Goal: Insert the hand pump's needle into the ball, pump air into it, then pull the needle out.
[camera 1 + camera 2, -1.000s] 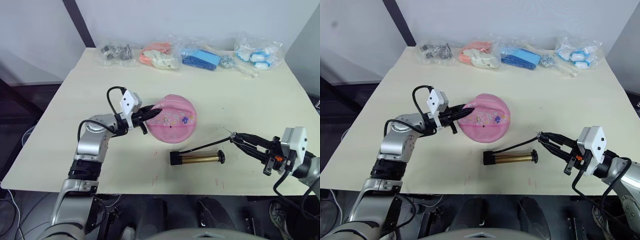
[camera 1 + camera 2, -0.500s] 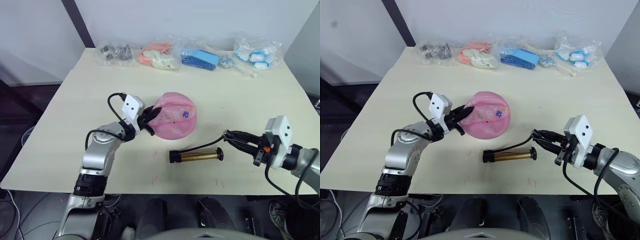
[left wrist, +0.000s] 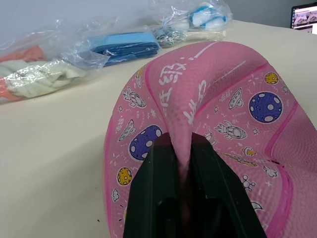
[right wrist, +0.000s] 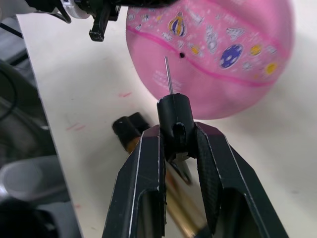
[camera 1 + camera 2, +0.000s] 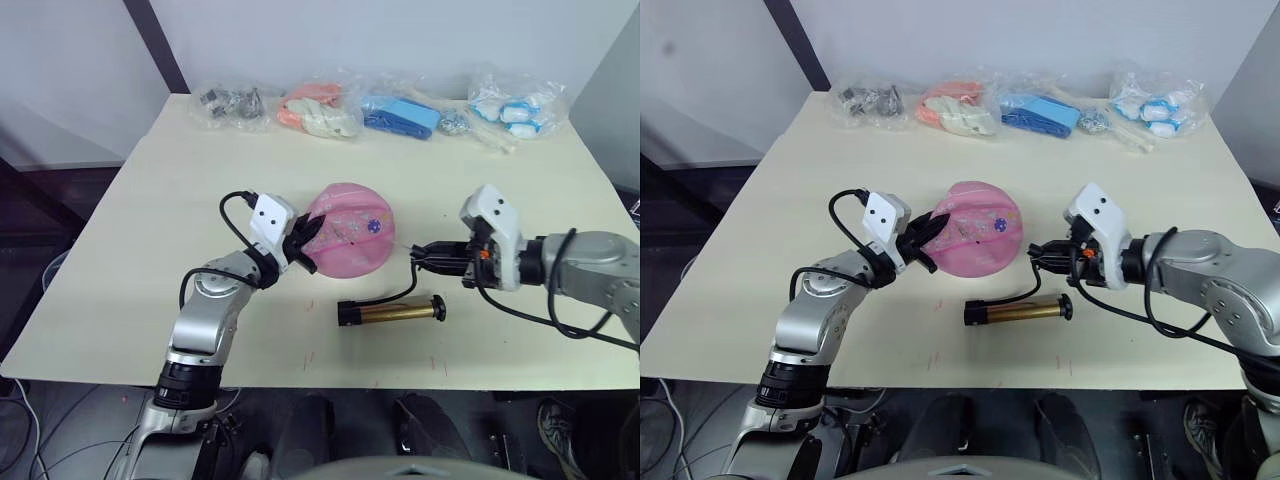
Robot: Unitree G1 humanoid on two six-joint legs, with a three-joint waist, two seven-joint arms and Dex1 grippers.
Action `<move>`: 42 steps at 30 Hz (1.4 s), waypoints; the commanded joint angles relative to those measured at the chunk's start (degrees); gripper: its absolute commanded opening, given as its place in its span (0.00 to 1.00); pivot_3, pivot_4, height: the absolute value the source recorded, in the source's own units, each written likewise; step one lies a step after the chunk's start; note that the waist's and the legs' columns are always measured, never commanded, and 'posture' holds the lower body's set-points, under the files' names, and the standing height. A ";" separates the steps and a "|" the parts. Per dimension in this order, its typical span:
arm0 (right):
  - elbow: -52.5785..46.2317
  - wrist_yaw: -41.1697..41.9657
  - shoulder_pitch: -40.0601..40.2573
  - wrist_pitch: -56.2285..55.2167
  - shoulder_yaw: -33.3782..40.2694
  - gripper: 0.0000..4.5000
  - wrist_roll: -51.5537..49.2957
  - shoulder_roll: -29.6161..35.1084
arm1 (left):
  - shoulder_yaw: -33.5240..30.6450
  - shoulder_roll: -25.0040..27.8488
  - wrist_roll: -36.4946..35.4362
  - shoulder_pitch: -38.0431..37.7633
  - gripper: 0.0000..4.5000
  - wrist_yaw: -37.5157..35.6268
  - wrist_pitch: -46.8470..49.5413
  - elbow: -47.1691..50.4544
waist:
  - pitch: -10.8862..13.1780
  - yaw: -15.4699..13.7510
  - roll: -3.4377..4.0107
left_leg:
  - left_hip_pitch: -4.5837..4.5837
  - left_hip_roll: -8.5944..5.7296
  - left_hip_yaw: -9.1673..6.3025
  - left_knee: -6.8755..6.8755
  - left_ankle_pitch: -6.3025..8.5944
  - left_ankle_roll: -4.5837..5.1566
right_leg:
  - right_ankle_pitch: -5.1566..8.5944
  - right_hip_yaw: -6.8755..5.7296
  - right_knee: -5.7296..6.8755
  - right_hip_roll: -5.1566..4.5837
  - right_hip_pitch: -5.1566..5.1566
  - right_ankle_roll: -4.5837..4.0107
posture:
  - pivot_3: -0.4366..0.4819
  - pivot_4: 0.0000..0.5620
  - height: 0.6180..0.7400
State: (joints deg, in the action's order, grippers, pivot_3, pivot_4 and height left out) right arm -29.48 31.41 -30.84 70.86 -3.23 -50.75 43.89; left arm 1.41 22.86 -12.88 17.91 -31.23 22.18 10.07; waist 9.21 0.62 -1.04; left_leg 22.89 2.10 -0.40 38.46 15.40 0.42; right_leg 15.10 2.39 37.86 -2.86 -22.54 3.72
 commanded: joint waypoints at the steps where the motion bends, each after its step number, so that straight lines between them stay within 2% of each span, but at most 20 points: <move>1: 2.55 -3.73 -3.32 6.93 -0.71 0.08 -0.67 -3.42 | 0.64 0.00 0.49 0.64 0.01 -0.23 -0.63 0.83 | 0.00 0.03 0.00 | 0.00 0.00 0.01 0.00 0.00 0.00 | 0.00 0.01 0.00 0.00 -0.01 0.00 | 0.48 0.27 0.97; 7: 10.13 -9.47 -10.47 19.56 3.17 0.08 -0.36 -13.04 | 0.99 0.44 1.12 0.44 0.01 -1.06 -1.85 0.26 | 0.00 0.01 0.01 | 0.01 0.00 0.01 0.00 0.00 0.00 | -0.01 0.01 0.07 0.00 -0.06 -0.01 | 0.48 0.27 0.97; 14: 21.26 -12.90 -17.31 21.64 -0.67 0.08 -5.43 -13.83 | 1.11 0.28 1.75 -0.06 0.01 -1.58 -3.28 -0.59 | 0.00 0.08 0.01 | 0.04 0.00 0.06 -0.02 0.00 0.00 | -0.01 0.03 0.02 -0.01 -0.09 -0.02 | 0.48 0.27 0.97; 20: 29.50 -18.52 -21.65 21.64 -0.90 0.08 -9.76 -17.26 | 1.34 0.30 2.26 -0.51 0.01 -1.84 -4.28 -0.82 | 0.00 0.19 0.02 | 0.05 0.00 0.07 -0.04 0.00 0.00 | -0.01 0.04 0.05 -0.01 -0.12 -0.02 | 0.48 0.27 0.97; 31: 34.59 -27.01 -24.21 21.64 -2.64 0.08 -15.80 -21.28 | 1.68 0.27 2.82 -0.52 0.01 -3.10 -6.13 -2.18 | 0.00 0.15 0.02 | 0.10 0.00 0.07 -0.05 0.00 0.01 | -0.01 0.02 0.04 -0.01 -0.15 -0.01 | 0.48 0.27 0.97; 42: 36.22 -30.28 -23.98 21.64 -3.88 0.08 -17.92 -20.54 | 1.60 0.94 2.94 -1.05 0.01 -4.45 -7.72 -2.73 | 0.01 0.18 0.03 | 0.12 0.00 0.06 -0.06 0.00 0.01 | -0.01 0.01 0.01 -0.01 -0.16 -0.01 | 0.48 0.27 0.97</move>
State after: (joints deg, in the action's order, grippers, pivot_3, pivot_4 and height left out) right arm 6.84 1.81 -54.09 92.15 -6.84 -67.48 23.23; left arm 1.95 23.50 -10.26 17.48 -34.76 15.21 7.45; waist 9.22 0.80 -1.01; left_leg 23.00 2.10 -0.34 38.40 15.41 0.43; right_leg 15.09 2.39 37.87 -2.87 -22.71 3.70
